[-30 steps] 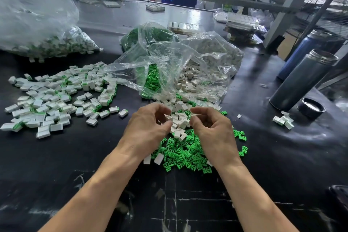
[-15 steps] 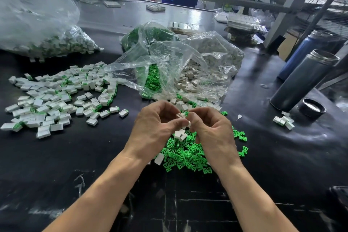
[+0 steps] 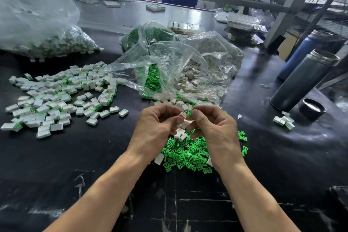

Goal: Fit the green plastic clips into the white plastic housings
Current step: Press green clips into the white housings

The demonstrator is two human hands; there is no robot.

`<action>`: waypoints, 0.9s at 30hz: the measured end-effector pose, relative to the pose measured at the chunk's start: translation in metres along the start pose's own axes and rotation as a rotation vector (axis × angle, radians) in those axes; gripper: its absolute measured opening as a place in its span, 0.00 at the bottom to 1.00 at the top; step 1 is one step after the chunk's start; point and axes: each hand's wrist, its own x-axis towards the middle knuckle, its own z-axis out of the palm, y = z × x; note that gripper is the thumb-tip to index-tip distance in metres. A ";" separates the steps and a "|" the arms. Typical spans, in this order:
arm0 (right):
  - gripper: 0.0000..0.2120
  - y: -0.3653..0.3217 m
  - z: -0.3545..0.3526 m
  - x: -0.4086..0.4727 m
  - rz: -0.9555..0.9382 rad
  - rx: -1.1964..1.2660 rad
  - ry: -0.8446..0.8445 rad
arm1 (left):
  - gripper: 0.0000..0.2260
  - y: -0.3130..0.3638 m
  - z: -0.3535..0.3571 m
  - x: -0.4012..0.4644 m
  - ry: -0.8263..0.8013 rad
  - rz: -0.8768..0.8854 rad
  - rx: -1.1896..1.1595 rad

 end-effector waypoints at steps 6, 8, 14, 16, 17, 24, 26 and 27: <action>0.03 0.002 -0.001 0.000 0.066 0.016 -0.022 | 0.03 -0.001 -0.001 0.000 -0.020 -0.013 0.019; 0.04 0.003 0.001 -0.001 0.084 0.026 -0.029 | 0.04 -0.001 0.000 0.000 -0.024 -0.016 0.029; 0.06 0.004 0.003 -0.001 0.082 -0.043 -0.016 | 0.02 -0.004 -0.001 0.001 -0.028 -0.033 0.010; 0.06 0.004 0.002 -0.001 0.091 -0.045 -0.007 | 0.02 -0.005 -0.001 0.002 -0.031 -0.037 -0.004; 0.05 0.004 0.002 -0.001 0.094 -0.045 -0.002 | 0.02 -0.005 -0.001 0.002 -0.033 -0.037 -0.007; 0.01 0.002 0.000 -0.003 0.000 -0.246 -0.035 | 0.02 -0.006 -0.001 0.001 -0.031 -0.017 0.027; 0.01 0.001 0.001 -0.004 -0.014 -0.302 -0.044 | 0.01 -0.006 -0.001 0.001 -0.029 -0.013 0.051; 0.01 0.000 0.002 -0.005 -0.014 -0.313 -0.052 | 0.01 -0.006 -0.002 0.001 -0.028 -0.014 0.061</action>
